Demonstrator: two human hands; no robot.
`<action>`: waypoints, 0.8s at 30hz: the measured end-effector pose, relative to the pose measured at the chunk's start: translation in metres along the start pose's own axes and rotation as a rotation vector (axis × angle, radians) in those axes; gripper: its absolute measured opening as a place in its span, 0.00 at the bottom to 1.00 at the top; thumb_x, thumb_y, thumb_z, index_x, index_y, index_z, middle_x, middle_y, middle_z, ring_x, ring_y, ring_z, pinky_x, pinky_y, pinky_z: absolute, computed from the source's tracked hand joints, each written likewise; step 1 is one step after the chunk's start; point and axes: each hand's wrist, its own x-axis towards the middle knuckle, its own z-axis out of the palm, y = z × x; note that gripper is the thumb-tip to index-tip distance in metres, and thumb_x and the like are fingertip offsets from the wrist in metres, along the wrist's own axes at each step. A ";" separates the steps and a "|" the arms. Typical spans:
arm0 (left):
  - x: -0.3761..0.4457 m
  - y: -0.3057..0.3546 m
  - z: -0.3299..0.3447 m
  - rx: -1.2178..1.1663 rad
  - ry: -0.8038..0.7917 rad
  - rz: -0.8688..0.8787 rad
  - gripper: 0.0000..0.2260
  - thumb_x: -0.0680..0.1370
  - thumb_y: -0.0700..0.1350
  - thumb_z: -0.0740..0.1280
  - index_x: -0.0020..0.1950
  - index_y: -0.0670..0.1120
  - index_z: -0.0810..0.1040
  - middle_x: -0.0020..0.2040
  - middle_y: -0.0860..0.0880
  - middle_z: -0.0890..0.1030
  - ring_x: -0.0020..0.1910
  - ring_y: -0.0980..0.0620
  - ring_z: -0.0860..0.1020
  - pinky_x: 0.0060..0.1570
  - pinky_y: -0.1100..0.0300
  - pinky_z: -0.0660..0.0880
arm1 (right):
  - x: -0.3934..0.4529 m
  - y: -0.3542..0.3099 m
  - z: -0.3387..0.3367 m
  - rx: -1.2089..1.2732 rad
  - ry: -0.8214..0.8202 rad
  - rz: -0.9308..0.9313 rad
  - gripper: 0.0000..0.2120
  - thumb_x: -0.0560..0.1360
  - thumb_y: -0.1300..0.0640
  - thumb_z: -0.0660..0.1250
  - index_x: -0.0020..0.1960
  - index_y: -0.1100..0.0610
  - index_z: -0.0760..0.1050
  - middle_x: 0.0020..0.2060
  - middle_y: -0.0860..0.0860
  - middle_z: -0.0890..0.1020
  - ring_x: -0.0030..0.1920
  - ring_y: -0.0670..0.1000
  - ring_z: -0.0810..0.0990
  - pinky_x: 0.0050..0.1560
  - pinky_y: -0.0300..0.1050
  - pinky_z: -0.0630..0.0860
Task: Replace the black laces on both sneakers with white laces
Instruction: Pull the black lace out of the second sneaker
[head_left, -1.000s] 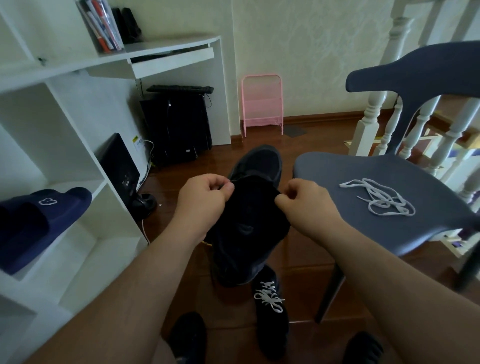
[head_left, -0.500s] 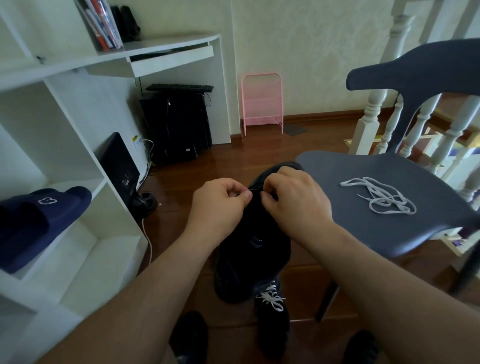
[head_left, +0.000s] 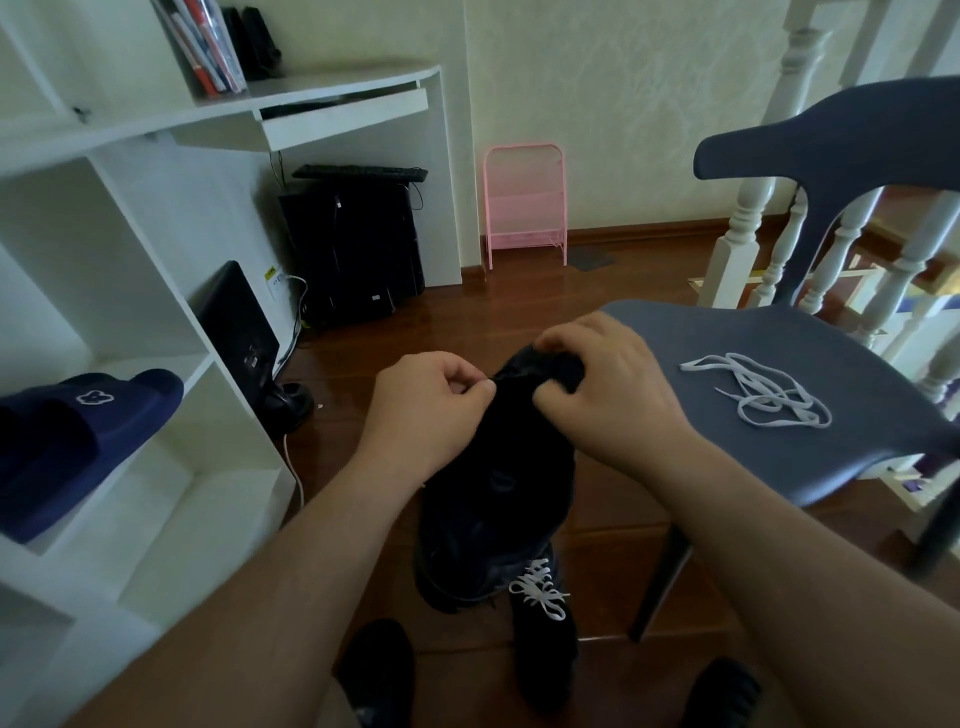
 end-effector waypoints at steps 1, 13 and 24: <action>-0.002 0.002 0.002 -0.004 -0.013 0.008 0.04 0.79 0.53 0.73 0.45 0.57 0.85 0.36 0.59 0.80 0.37 0.64 0.78 0.30 0.73 0.67 | -0.002 -0.002 0.002 -0.047 -0.012 -0.030 0.18 0.73 0.49 0.69 0.62 0.45 0.76 0.57 0.44 0.73 0.58 0.49 0.71 0.55 0.46 0.72; -0.007 0.008 0.009 0.018 -0.022 0.067 0.04 0.80 0.51 0.71 0.49 0.54 0.86 0.37 0.58 0.82 0.40 0.62 0.79 0.35 0.67 0.70 | -0.004 -0.019 0.002 -0.348 -0.257 -0.092 0.24 0.69 0.33 0.67 0.61 0.40 0.67 0.52 0.42 0.77 0.56 0.52 0.74 0.55 0.57 0.70; -0.008 0.008 0.014 0.002 -0.013 0.061 0.05 0.80 0.52 0.72 0.46 0.56 0.86 0.35 0.59 0.80 0.37 0.62 0.78 0.34 0.68 0.69 | 0.001 -0.013 0.005 -0.373 -0.040 -0.016 0.08 0.80 0.53 0.64 0.54 0.46 0.80 0.43 0.45 0.82 0.47 0.52 0.79 0.49 0.50 0.63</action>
